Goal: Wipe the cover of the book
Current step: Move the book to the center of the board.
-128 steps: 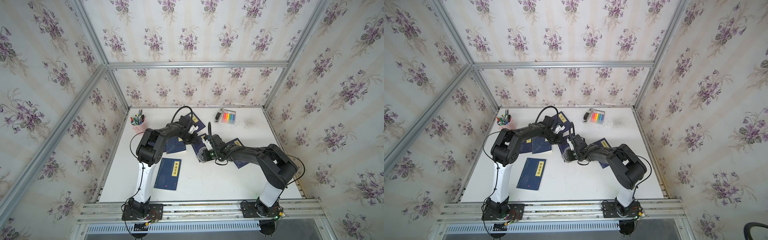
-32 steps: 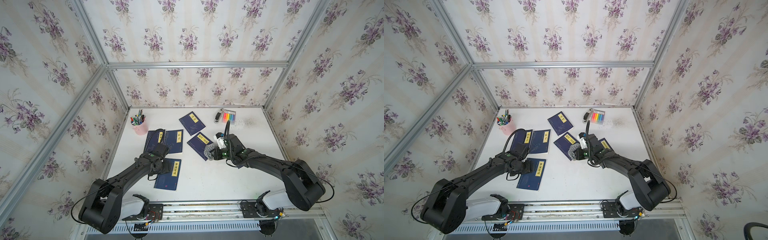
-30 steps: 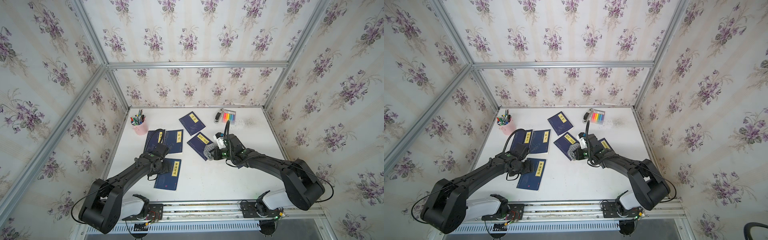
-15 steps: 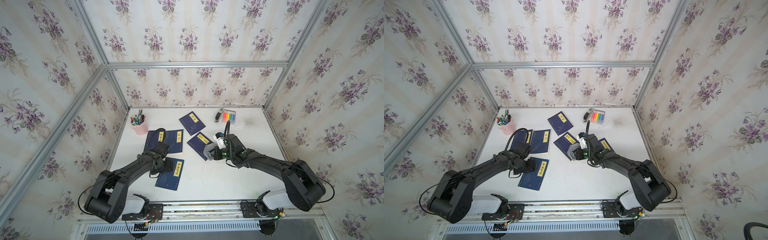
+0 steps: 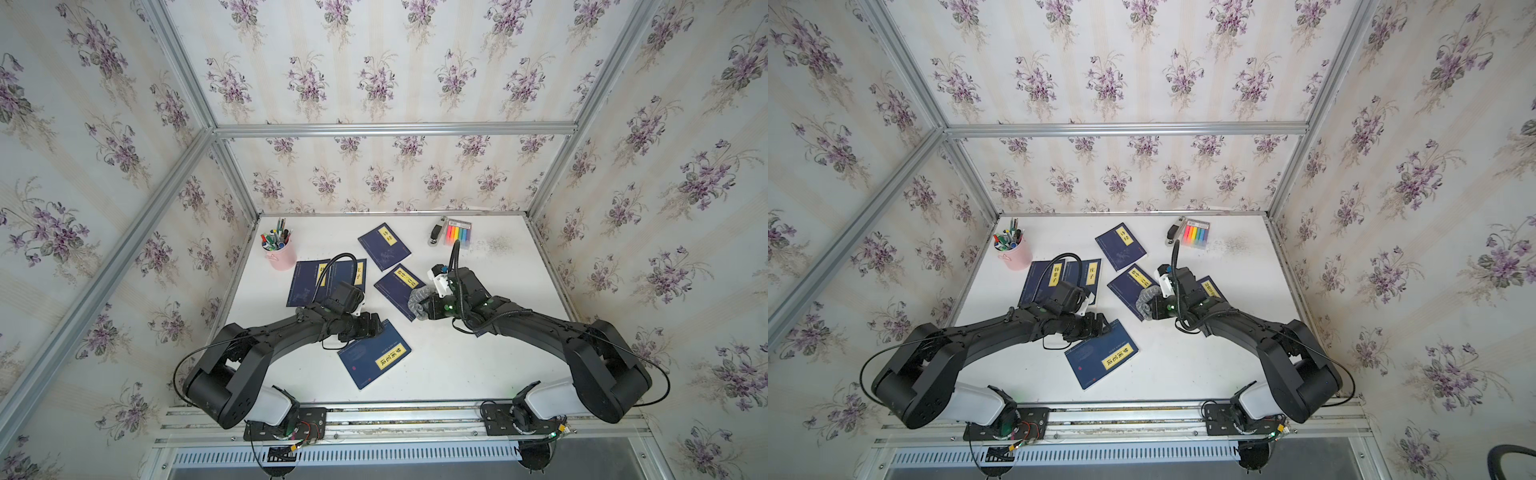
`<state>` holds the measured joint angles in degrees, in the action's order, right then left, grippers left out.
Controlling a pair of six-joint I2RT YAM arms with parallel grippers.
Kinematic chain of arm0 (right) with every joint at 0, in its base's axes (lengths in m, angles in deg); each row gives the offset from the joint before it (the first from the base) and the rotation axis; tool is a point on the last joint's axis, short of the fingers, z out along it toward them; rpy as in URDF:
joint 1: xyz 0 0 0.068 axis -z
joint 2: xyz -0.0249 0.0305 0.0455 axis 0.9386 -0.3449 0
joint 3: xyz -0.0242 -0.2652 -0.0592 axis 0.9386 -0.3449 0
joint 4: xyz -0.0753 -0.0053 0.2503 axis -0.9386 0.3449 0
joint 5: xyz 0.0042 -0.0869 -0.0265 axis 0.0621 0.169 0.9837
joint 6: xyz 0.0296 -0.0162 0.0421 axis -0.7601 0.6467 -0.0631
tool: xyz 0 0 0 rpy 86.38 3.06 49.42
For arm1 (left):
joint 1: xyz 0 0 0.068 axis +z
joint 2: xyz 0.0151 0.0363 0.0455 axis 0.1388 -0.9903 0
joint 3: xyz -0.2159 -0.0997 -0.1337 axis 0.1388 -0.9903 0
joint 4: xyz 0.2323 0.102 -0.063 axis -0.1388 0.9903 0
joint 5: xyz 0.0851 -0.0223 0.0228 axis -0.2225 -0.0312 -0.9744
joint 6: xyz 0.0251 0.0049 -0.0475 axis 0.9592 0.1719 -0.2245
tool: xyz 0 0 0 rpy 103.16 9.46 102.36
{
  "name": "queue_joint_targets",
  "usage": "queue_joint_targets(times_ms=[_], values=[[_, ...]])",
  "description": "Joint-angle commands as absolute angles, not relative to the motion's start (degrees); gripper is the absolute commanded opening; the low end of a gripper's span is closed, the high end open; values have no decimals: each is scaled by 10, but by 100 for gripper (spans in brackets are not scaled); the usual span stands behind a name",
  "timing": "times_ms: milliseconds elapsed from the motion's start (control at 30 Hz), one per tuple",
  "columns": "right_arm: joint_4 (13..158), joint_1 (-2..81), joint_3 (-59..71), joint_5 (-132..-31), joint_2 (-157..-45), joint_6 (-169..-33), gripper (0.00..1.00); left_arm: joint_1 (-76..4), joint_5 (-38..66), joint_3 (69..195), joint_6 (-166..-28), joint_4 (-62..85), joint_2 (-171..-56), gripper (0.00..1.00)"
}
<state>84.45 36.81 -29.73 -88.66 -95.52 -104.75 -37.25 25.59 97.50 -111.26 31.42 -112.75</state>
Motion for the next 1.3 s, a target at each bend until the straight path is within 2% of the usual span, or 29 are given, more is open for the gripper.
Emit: queue_joint_targets(times_ms=[0, 167, 300, 433, 567, 700, 900, 1267], values=[[847, 367, -298, -880, -949, -1041, 0, -371, 173, 998, -1086, 426, -1085, 86], [840, 367, -301, -883, -954, -1043, 0, -371, 106, 1024, -1031, 538, -1000, 85], [834, 367, -298, -888, -964, -1043, 0, -377, 157, 1016, -1017, 563, -949, 74], [834, 367, -299, -886, -965, -1043, 0, -415, 181, 1007, -1023, 568, -955, 67], [840, 366, -298, -879, -963, -1042, 0, -488, 166, 1020, -1021, 569, -998, 63], [849, 366, -296, -869, -957, -1039, 0, -557, 95, 1044, -1020, 584, -1053, 72], [859, 366, -296, -858, -951, -1034, 0, -617, 64, 1070, -1020, 576, -1133, 77], [857, 381, -315, -870, -939, -1040, 0, -640, 21, 1070, -1016, 540, -1191, 91]])
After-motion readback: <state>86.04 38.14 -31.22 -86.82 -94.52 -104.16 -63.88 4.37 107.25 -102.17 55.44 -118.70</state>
